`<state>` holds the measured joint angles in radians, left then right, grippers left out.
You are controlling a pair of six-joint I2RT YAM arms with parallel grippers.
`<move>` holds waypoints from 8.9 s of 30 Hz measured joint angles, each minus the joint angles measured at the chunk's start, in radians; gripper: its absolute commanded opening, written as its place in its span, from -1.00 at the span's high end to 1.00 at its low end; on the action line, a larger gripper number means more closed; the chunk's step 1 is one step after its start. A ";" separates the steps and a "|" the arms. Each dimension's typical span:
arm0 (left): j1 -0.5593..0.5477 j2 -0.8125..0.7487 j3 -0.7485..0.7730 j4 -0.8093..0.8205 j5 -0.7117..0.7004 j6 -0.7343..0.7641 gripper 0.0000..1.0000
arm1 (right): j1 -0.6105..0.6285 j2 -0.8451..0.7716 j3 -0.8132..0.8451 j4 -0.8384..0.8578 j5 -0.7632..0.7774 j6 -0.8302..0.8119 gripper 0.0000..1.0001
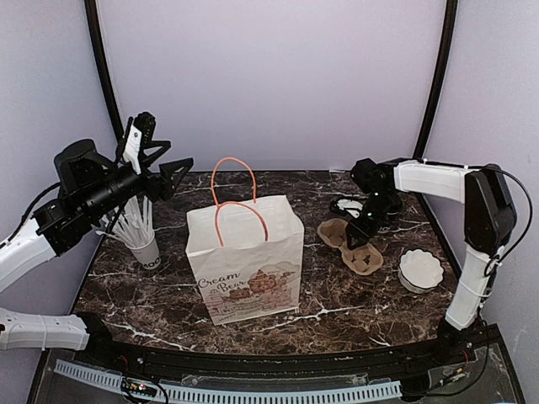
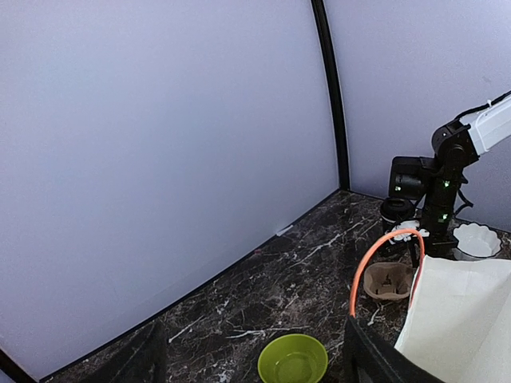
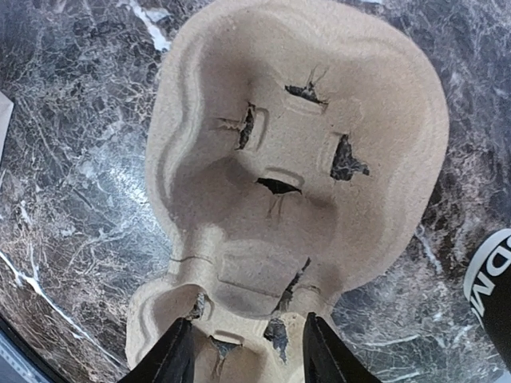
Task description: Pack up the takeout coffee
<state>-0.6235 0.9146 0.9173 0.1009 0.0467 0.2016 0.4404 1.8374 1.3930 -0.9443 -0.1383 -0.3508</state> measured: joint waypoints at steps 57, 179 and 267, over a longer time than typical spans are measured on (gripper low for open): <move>0.026 0.060 0.142 -0.239 0.208 -0.030 -0.59 | 0.045 -0.286 0.125 -0.018 -0.126 0.029 0.60; 0.026 -0.159 -0.114 -0.333 0.008 -0.165 -0.56 | 0.543 -0.100 0.560 -0.470 0.028 -0.394 0.52; -0.256 0.885 0.856 -0.341 0.322 -0.085 1.00 | 0.142 -0.621 0.295 -0.230 -0.273 -0.327 -0.19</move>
<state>-0.8795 1.7992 1.7737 -0.2405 0.3683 0.1162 0.5823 1.2163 1.6882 -1.1740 -0.4114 -0.6777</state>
